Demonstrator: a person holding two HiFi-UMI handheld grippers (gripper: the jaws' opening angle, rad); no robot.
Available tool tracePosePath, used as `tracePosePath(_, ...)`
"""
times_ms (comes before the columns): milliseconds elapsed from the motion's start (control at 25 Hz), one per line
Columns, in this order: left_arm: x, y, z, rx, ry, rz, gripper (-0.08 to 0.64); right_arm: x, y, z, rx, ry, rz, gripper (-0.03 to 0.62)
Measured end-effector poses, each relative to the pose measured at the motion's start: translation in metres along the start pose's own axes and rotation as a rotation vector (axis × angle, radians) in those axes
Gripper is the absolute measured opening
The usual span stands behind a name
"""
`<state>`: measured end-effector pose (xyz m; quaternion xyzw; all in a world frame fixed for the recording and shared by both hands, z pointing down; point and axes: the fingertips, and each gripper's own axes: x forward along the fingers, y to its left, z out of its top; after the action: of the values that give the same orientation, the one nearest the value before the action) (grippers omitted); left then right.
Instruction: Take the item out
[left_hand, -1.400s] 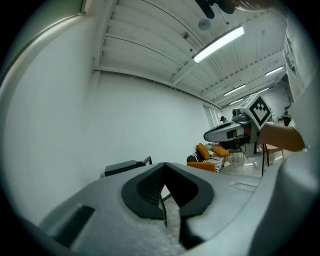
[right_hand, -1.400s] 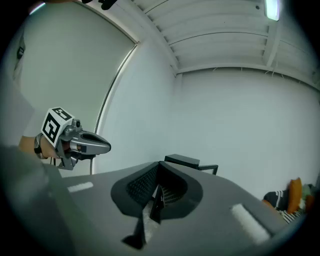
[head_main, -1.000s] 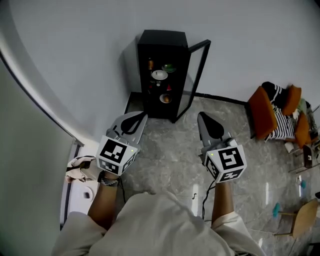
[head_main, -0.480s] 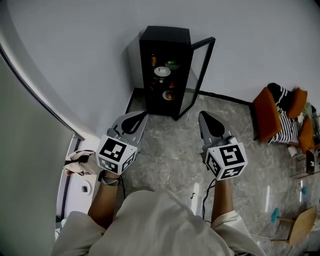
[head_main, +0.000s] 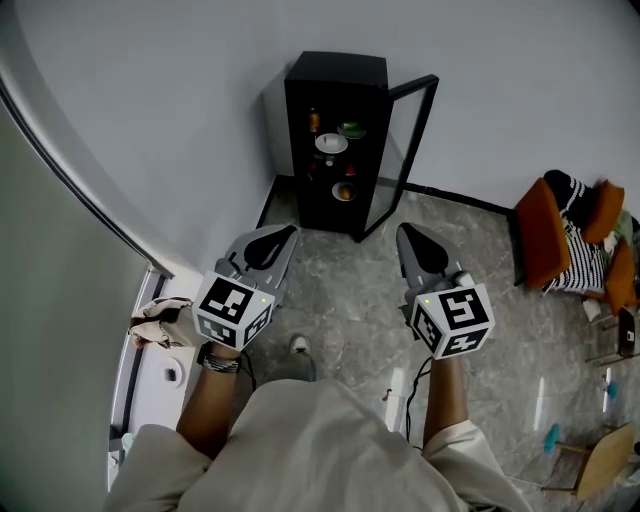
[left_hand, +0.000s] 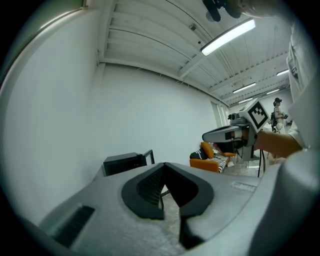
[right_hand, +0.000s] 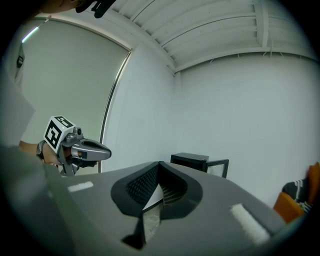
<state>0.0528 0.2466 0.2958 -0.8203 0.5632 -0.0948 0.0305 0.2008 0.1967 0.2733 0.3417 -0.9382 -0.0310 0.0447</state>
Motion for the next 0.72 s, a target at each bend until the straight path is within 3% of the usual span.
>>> tracePosePath(320,0.039,0.019,-0.01,-0.018,0.006,-0.018,0.003,0.036,-0.027,-0.007,-0.035,0.02,-0.025,0.005)
tracePosePath(720,0.126,0.106,-0.009,-0.025,-0.003,-0.03,0.003,0.137,-0.08,0.005,-0.06,0.013,-0.035,0.006)
